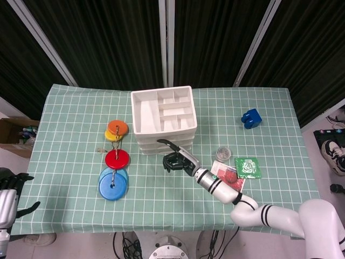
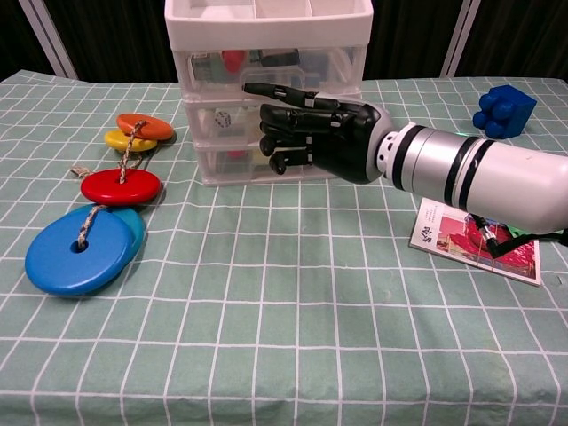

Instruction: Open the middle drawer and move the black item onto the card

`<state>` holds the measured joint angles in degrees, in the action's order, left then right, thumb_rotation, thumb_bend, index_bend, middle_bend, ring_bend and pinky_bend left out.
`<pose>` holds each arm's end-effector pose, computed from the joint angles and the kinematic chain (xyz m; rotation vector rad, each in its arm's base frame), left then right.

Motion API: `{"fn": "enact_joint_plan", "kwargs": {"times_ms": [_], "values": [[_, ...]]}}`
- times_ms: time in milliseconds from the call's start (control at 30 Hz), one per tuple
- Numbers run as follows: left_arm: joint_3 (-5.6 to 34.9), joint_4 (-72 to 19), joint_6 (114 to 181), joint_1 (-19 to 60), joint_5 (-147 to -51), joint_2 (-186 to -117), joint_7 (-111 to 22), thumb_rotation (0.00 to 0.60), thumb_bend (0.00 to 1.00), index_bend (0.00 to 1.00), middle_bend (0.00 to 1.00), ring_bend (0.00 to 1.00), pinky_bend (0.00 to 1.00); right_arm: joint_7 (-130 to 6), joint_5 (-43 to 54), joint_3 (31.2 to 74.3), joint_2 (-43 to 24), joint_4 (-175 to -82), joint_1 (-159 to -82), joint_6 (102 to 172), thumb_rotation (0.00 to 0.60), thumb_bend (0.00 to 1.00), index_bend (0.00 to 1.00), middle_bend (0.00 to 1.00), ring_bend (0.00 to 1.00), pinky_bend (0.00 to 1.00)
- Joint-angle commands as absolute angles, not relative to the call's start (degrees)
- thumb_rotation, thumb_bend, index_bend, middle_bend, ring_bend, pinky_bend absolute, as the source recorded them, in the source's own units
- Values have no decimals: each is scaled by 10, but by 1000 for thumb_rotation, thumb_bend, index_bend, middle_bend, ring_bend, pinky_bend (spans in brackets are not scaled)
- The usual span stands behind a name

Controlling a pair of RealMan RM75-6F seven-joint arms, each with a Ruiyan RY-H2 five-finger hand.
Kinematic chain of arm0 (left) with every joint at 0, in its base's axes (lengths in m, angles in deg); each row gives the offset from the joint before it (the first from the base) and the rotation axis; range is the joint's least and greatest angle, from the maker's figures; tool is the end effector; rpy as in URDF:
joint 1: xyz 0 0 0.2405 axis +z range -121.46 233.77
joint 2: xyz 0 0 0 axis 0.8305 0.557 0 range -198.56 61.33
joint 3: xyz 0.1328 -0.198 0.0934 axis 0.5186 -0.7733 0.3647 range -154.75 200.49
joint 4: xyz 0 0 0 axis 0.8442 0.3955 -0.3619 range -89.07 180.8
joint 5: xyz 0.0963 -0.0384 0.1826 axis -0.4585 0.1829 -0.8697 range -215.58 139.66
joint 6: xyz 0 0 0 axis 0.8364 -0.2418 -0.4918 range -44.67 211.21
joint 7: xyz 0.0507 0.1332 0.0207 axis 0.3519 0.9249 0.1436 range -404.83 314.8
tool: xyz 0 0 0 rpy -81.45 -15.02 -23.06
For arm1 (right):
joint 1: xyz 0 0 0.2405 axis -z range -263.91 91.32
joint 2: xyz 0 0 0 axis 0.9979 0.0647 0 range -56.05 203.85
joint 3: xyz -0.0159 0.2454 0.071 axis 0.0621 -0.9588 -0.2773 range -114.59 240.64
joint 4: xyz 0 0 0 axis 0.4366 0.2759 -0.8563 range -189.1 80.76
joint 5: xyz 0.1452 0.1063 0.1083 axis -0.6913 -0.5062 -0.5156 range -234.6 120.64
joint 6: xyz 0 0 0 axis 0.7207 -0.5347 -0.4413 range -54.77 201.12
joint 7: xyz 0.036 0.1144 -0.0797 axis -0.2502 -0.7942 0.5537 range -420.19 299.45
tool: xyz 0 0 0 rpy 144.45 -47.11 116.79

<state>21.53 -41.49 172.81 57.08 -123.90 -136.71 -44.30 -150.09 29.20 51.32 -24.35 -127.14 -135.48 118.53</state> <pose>-0.3357 0.1431 0.1514 -1.3069 -0.9014 -0.8362 -0.0823 -0.3403 -0.0761 -1.0101 2.3543 -1.3760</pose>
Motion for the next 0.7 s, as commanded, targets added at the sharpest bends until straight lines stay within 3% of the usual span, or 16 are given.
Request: {"fn": "enact_joint_plan", "kwargs": {"times_ms": [33,267,700], "values": [[215,-415,1728,570,-1239,-1367,-443,600,0,313,252,217,212,-1499,289,513,-243,-1270,-1358,1184,600,477,140,780,607,671],[216,-416,1727,571,-1238,-1367,-443,600,0,313,252,217,212,-1490,279,516,-243,-1272,-1361,1180,600,477,205,781,607,671],[216,-407,1725,570,-1238,-1372,-449,600,0,314,252,216,212,-1461,297,549,-232,-1303,-1340,1215,600,477,227,780,607,671]]}}
